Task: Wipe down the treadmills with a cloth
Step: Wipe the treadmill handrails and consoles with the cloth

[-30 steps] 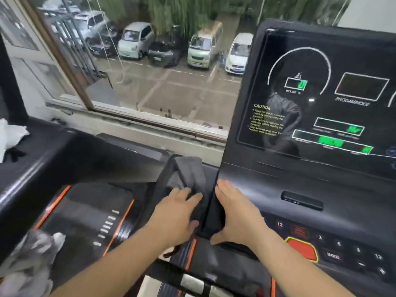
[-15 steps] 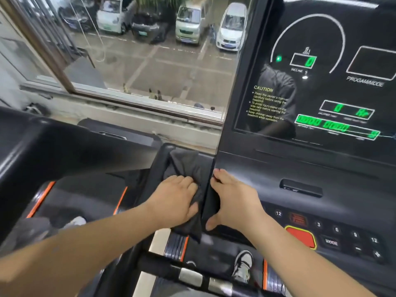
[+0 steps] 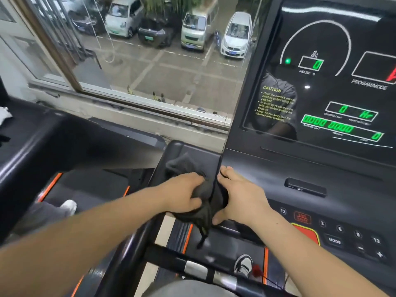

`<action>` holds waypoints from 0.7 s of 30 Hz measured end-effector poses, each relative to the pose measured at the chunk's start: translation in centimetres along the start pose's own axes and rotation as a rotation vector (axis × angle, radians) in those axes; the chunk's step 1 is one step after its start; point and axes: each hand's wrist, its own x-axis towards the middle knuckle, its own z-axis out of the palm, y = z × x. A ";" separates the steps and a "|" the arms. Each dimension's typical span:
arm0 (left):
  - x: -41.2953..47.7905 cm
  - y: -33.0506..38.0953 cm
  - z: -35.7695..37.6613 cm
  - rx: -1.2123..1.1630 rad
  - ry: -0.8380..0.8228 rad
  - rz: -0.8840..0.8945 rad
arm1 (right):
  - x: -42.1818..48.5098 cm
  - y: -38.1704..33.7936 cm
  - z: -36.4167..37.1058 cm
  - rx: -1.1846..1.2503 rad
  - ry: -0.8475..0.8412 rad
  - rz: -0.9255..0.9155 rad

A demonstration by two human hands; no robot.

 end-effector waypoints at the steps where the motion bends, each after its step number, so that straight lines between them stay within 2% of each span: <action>1: -0.4 -1.2 -0.6 0.205 -0.015 0.119 | 0.0 0.0 0.0 -0.011 -0.004 0.001; 3: -0.9 -3.1 -1.4 0.480 0.005 0.287 | -0.1 -0.2 0.0 -0.018 -0.009 0.004; 5: -1.2 -3.8 -1.2 0.574 0.050 0.316 | -0.1 -0.3 0.0 -0.022 -0.007 0.001; 6: -1.2 -2.9 -0.4 0.576 0.087 0.247 | -0.1 -0.3 0.0 -0.027 -0.010 0.000; 8: -0.8 0.7 1.8 0.492 0.152 -0.016 | -0.2 -0.3 -0.1 -0.043 -0.012 -0.002; 11: 1.2 5.6 3.0 0.153 0.319 -0.446 | -0.1 -0.2 -0.1 -0.071 0.001 -0.024; 15: 4.4 4.0 -0.6 -0.507 0.235 -0.735 | -0.1 -0.5 0.1 -0.066 -0.004 -0.002; 17: 3.9 3.2 -0.5 -0.656 0.192 -0.713 | -0.1 -0.4 0.3 -0.060 -0.014 0.006; 18: 3.2 3.3 -0.1 -0.603 0.196 -0.633 | -0.1 -0.3 0.4 -0.052 -0.009 0.006; 21: 0.0 3.2 1.8 -0.132 0.132 -0.244 | -0.1 0.0 0.5 -0.055 0.007 -0.011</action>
